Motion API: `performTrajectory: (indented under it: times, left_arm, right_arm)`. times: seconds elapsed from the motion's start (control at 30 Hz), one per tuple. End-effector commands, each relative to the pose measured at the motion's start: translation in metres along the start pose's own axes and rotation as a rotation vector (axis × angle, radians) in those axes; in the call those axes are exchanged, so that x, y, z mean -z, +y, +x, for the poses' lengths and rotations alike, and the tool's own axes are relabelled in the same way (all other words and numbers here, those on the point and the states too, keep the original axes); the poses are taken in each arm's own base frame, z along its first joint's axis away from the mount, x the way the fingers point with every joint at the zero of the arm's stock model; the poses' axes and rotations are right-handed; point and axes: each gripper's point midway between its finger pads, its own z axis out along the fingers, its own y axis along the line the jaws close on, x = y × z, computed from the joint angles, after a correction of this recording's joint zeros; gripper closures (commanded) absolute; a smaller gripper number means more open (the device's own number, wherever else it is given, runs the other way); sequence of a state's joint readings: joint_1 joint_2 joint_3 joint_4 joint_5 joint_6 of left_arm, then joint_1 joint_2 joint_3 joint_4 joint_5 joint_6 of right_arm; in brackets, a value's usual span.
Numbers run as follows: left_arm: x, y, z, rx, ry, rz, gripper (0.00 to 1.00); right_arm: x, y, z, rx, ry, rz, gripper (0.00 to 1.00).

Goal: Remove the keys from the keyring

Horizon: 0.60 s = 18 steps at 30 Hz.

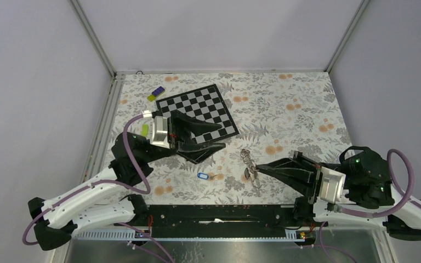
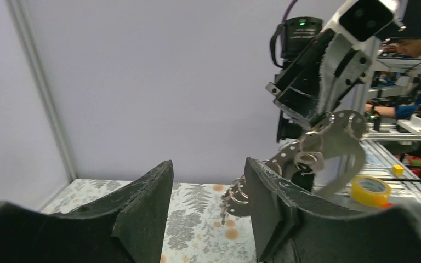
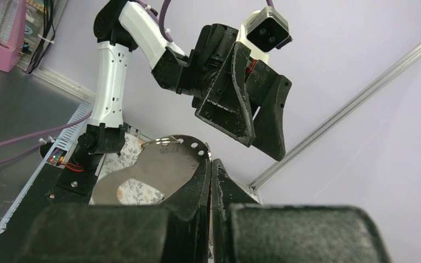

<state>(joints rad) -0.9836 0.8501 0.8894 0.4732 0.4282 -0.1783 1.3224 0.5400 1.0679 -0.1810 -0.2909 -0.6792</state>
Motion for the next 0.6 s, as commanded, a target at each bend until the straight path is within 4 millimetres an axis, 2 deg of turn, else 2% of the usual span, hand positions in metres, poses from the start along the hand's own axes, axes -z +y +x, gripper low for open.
performTrajectory:
  times: [0.0, 0.1, 0.17, 0.23, 0.4, 0.57]
  left_arm:
    - [0.000, -0.031, -0.029, 0.014, -0.081, 0.114, 0.44]
    - [-0.002, -0.041, -0.027, 0.038, -0.084, 0.127, 0.43]
    - [-0.005, -0.046, -0.024, 0.052, -0.080, 0.135, 0.36]
    - [-0.008, -0.050, -0.023, 0.064, -0.078, 0.145, 0.35]
    - [-0.017, -0.064, -0.017, 0.089, -0.068, 0.169, 0.49]
    - [-0.023, -0.074, -0.009, 0.111, -0.060, 0.166, 0.50]
  right_arm:
    - [0.002, -0.006, -0.024, 0.062, -0.098, 0.007, 1.00]
    - [0.004, -0.004, -0.028, 0.069, -0.113, -0.002, 1.00]
    - [0.004, -0.003, -0.027, 0.084, -0.115, -0.008, 1.00]
    - [0.004, -0.003, -0.025, 0.092, -0.109, -0.005, 1.00]
    - [0.002, 0.000, -0.019, 0.100, -0.099, -0.013, 1.00]
    - [0.003, 0.002, -0.020, 0.099, -0.103, -0.019, 1.00]
